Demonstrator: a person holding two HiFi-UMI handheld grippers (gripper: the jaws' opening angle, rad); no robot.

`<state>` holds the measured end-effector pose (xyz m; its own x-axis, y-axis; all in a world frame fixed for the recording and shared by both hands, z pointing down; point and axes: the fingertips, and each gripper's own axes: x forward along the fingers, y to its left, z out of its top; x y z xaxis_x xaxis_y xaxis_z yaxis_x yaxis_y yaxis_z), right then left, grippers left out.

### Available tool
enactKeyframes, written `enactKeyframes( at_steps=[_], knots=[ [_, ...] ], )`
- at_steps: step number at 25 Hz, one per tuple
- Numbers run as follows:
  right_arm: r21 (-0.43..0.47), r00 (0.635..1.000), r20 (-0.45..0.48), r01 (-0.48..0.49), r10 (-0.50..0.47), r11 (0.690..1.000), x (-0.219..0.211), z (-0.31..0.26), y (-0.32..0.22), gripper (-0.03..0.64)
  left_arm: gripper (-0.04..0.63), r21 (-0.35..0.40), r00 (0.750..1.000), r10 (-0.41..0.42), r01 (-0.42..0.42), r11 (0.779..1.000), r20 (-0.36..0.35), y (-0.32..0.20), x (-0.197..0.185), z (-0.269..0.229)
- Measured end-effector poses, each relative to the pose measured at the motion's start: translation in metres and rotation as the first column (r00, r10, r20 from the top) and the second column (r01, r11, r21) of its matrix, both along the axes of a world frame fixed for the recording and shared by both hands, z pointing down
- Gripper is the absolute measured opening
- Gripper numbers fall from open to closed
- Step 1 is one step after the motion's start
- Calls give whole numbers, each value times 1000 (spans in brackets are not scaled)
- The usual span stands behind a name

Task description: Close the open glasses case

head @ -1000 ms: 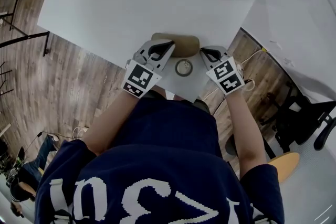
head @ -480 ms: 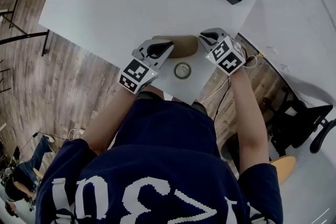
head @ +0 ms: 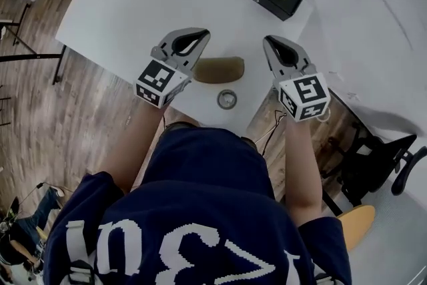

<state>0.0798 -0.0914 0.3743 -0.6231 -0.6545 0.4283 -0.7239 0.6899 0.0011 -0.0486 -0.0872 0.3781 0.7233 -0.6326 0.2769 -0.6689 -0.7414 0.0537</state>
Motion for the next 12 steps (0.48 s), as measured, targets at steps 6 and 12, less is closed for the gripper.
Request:
enactKeyframes(
  at_steps=[6, 12],
  knots=[
    [150, 975, 206, -114, 82, 982, 14, -89, 4, 31, 14, 142, 993, -83, 94, 985, -87, -28, -22, -89],
    [245, 950, 276, -216, 146, 945, 33, -147, 12, 26, 14, 242, 976, -121, 163, 956, -181, -27, -36, -153]
  ],
)
